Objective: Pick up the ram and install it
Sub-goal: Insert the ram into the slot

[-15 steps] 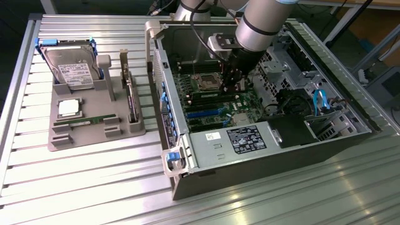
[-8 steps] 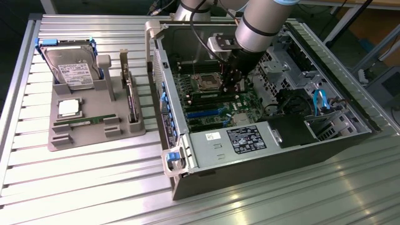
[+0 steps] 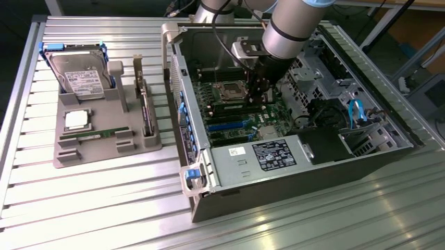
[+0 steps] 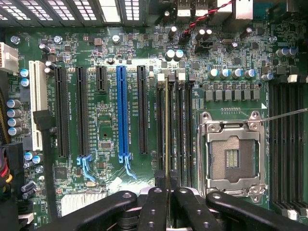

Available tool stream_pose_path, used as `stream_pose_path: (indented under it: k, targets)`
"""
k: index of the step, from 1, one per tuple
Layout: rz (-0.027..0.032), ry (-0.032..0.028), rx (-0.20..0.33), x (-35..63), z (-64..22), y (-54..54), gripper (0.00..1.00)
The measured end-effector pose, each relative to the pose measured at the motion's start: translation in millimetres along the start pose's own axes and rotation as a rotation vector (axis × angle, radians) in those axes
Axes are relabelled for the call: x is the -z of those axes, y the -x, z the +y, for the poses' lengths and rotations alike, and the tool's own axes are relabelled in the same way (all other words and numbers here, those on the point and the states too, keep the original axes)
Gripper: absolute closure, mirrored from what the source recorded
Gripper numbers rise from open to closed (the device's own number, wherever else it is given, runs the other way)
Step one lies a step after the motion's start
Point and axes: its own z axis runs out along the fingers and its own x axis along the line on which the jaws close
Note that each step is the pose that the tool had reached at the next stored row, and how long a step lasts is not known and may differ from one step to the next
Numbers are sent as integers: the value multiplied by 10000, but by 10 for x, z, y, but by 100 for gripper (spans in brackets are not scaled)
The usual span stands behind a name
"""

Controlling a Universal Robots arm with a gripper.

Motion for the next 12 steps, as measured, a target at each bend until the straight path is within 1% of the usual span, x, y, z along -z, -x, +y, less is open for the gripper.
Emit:
stream_pose_path:
  k: [3,12]
  targets:
    - [1,0,0,-21,-1,-2,88]
    - [3,5,74,-22,-1,-2,88]
